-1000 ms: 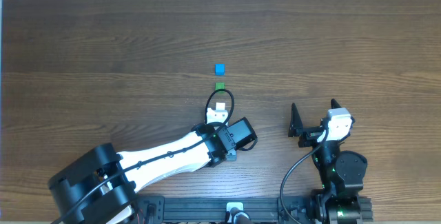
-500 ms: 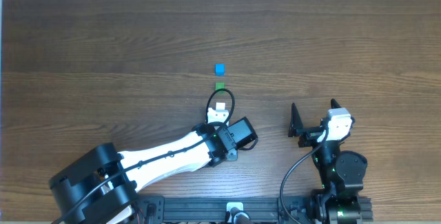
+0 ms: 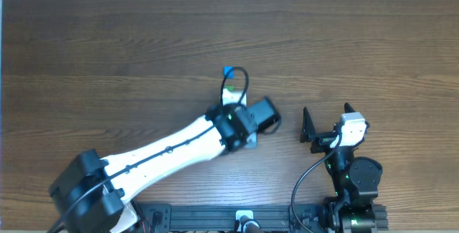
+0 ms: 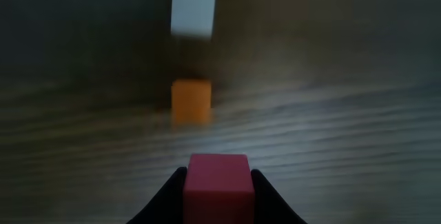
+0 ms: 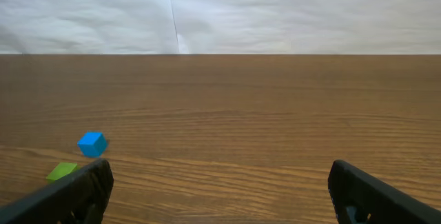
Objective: Stack Cubes
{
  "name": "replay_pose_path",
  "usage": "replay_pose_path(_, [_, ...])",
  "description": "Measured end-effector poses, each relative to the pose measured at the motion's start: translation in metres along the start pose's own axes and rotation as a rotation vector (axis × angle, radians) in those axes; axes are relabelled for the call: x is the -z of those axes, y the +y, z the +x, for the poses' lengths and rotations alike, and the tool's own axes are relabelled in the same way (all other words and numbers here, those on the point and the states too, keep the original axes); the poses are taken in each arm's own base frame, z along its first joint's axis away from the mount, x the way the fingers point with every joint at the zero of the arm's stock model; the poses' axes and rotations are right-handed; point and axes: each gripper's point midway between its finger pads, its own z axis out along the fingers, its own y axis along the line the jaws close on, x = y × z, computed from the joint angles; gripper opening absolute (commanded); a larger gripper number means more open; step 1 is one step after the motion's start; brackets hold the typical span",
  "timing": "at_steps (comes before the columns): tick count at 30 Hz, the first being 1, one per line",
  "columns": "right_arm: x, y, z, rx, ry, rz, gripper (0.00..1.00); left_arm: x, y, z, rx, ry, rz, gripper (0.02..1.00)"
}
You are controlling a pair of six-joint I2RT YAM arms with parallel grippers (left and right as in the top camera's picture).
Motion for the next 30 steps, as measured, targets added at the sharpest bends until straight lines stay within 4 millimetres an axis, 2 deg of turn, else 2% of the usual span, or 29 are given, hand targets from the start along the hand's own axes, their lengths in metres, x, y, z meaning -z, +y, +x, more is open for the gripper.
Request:
replay_pose_path(5, [0.0, 0.0, 0.0, -0.001, 0.0, 0.0, 0.991, 0.027, -0.007, -0.055, 0.051, -0.081, 0.054, 0.04])
replay_pose_path(9, [0.0, 0.0, 0.0, 0.0, 0.0, 0.0, 0.993, 0.012, 0.002, -0.074, 0.063, -0.074, 0.021, 0.04])
replay_pose_path(11, [0.0, 0.0, 0.0, 0.0, 0.0, 0.0, 0.991, -0.008, 0.01, -0.076, 0.065, -0.039, -0.022, 0.038])
replay_pose_path(16, [0.0, 0.0, 0.0, 0.0, 0.0, 0.0, 0.993, -0.027, 0.008, -0.077, 0.047, -0.013, -0.025, 0.04])
replay_pose_path(30, [0.0, 0.0, 0.0, 0.0, 0.0, 0.0, 0.991, -0.048, 0.008, -0.067, 0.024, 0.047, -0.054, 0.04])
